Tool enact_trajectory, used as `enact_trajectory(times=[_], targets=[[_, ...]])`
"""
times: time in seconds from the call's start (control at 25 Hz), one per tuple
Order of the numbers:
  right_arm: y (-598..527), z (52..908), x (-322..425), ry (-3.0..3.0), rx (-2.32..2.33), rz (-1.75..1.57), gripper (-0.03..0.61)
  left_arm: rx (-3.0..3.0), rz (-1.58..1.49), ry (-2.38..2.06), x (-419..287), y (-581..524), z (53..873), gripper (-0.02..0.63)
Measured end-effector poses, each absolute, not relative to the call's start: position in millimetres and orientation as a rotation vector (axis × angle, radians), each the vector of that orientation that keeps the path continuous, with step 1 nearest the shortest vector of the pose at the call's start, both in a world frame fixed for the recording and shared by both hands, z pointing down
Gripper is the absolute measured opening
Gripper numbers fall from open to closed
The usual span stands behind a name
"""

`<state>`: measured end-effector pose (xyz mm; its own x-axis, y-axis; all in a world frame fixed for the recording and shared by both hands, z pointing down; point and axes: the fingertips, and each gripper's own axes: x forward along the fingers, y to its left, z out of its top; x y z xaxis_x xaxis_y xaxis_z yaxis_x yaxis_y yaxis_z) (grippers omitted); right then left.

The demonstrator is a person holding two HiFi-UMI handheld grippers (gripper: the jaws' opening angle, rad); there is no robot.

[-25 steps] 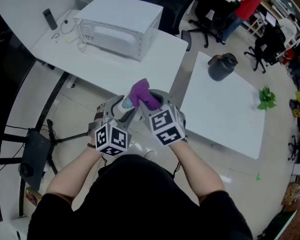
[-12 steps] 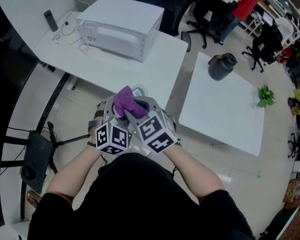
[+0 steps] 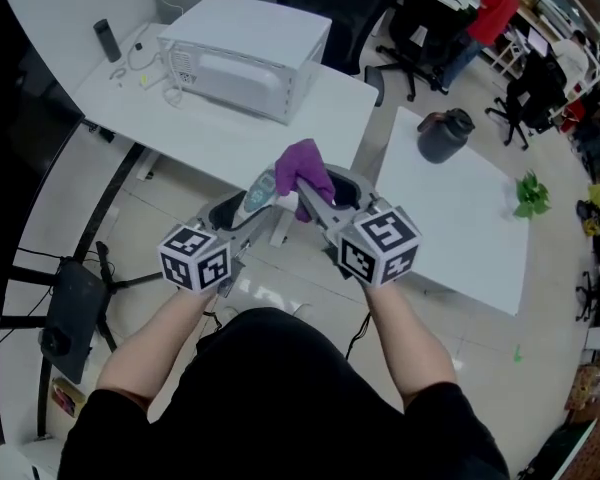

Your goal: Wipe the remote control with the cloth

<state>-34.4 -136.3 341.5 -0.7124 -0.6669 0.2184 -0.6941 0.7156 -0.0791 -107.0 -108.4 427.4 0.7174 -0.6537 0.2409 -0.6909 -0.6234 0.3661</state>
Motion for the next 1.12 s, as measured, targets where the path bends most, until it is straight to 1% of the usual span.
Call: enact_trajectory(times=[0.04,0.12,0.24,0.32,0.48,0.72,0.88,0.96,1.12], targets=[[-135,337,-30,-2.804,1.127,0.302,0.144,2.356,-0.082,-0.956,-112,-113,419,0.235],[-127,341,-30,-2.880,1.120,0.422,0.144,2.165,-0.384,-0.828,-119,-120,401,0.235],[-105,357,-52,-2.956,0.982,0.570,0.144,1.976,-0.688,-0.650,-126,-123,383,0.235],[-92,366,-67,-2.981,0.888,0.626,0.144,1.897,-0.812,-0.531,-124,-122,371,0.235],[-88,365,-75,-3.010,0.849,0.639,0.143,1.880,-0.835,-0.365,-109,-106,360,0.235],[-120,336,-41,-3.012,1.013,0.524,0.143,1.911,-0.756,-0.219,-87,-74,360,0.233],[-126,315,-23,-3.038,1.083,0.472,0.143,1.923,-0.732,-0.225,-83,-71,364,0.235],[-115,317,-26,-3.056,1.030,0.476,0.144,1.907,-0.763,-0.250,-91,-79,363,0.235],[-80,346,-58,-3.052,0.786,0.541,0.144,1.890,-0.843,-0.270,-108,-99,350,0.235]])
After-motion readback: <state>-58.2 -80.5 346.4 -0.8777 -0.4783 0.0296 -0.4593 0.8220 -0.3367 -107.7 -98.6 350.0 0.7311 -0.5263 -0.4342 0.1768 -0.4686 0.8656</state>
